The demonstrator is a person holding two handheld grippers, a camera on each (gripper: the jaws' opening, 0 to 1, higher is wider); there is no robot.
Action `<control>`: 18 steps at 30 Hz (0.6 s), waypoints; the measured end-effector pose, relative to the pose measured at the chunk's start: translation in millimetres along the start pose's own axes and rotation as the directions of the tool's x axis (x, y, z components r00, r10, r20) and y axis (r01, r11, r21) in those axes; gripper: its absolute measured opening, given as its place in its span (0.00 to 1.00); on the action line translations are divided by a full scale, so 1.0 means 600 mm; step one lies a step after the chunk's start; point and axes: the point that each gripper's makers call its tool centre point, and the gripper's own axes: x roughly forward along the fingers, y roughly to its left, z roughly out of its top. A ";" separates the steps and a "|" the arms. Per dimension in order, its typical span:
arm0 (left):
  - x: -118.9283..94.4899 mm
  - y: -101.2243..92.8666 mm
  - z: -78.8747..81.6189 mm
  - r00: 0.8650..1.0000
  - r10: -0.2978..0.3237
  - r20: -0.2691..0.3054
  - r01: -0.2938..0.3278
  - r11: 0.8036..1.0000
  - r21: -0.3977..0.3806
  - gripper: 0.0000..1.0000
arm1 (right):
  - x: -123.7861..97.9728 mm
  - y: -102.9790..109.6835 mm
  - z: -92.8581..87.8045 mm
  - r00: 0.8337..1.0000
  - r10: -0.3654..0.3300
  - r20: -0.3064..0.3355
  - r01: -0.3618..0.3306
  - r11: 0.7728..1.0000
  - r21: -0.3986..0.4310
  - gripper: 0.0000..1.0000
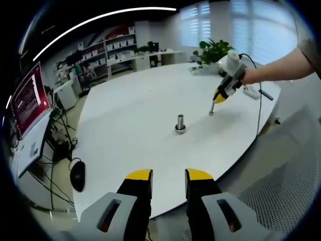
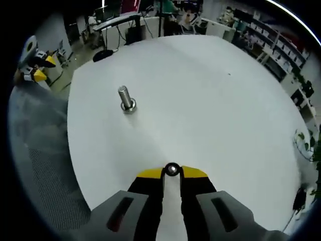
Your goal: Place the washer onto the threaded stud by aligning its center hole with the stud, sliding it down to the base, and recovering from edge contact or off-axis alignment until the washer reaches the visible bottom stop.
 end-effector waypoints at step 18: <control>0.001 0.001 -0.002 1.000 0.000 -0.005 0.000 1.000 -0.002 0.23 | 0.038 -0.003 -0.022 0.996 0.020 -0.091 -0.023 0.999 -0.028 0.14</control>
